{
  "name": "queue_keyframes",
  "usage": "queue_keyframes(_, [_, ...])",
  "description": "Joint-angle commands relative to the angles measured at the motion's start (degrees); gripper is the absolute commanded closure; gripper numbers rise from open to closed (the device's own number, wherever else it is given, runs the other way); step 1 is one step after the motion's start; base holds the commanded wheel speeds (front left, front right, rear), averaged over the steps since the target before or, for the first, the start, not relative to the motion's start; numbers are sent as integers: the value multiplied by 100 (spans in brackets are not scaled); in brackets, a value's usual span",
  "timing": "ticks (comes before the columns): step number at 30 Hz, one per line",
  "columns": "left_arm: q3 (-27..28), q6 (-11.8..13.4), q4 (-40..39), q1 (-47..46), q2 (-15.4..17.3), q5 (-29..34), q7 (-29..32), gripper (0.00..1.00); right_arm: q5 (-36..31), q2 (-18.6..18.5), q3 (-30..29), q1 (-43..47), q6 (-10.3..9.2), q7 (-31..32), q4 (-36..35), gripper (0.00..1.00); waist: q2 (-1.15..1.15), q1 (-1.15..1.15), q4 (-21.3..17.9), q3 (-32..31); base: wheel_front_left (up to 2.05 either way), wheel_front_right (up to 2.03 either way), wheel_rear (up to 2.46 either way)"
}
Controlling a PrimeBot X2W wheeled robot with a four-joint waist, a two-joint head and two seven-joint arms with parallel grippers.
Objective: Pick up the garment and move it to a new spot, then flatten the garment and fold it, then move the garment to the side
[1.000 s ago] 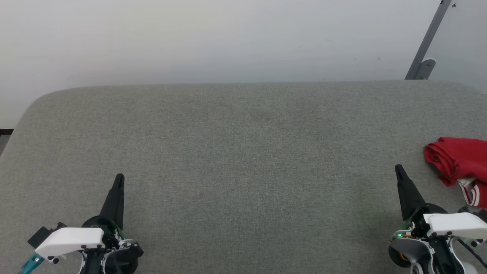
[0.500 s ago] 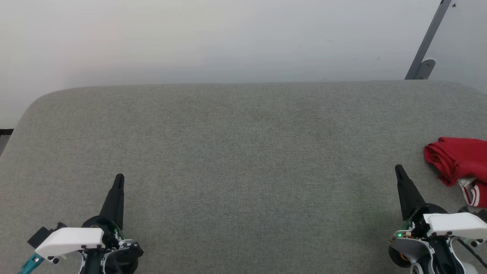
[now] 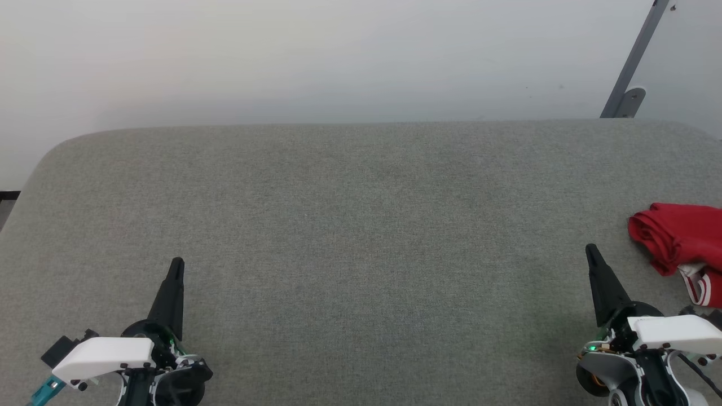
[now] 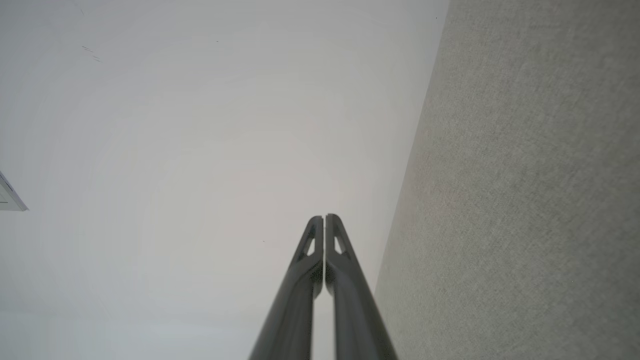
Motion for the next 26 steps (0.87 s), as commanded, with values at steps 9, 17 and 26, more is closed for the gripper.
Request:
queue_keyframes(9, [18,-18,-2,-78,-8,30,20,100,23,9,1,-25,2,5,-1,100,0,0,0,0,0,0,0])
queue_keyframes(17, [20,-18,-2,-78,-9,29,22,100,23,9,3,-25,2,4,1,100,0,0,0,0,0,0,0])
queue_keyframes(26, [20,-18,-2,-78,-9,30,23,100,23,9,2,-25,2,4,0,100,0,0,0,0,0,0,0])
